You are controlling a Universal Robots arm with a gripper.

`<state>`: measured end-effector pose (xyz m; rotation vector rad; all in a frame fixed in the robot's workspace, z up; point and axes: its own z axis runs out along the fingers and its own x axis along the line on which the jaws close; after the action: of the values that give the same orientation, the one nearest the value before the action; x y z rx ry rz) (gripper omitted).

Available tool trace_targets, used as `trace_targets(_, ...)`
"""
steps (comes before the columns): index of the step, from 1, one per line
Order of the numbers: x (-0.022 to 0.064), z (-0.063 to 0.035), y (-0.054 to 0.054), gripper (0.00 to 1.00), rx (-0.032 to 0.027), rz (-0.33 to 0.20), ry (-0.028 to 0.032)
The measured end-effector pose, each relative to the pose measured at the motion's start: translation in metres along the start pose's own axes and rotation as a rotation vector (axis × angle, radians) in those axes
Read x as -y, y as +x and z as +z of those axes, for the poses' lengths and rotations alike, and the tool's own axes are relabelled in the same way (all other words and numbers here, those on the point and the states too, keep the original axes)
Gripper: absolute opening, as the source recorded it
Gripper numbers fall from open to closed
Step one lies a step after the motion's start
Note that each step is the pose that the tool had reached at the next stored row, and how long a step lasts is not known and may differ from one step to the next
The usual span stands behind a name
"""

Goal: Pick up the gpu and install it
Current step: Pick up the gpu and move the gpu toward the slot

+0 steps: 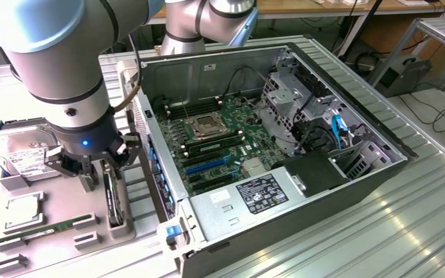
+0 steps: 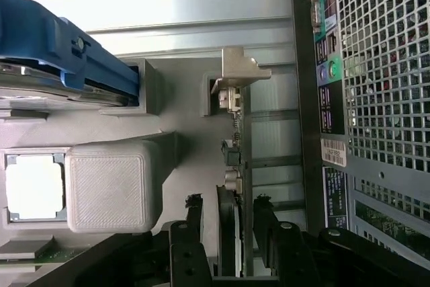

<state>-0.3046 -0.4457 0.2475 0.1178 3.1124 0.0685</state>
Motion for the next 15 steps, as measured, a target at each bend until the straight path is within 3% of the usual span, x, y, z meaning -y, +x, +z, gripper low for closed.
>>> trace_targets(12,0.0002,0.0063,0.0002,0.44,0.0,0.0,0.0)
trace_targets(15,0.0002,0.0062,0.0002,0.35,-0.0002,0.0,0.0001)
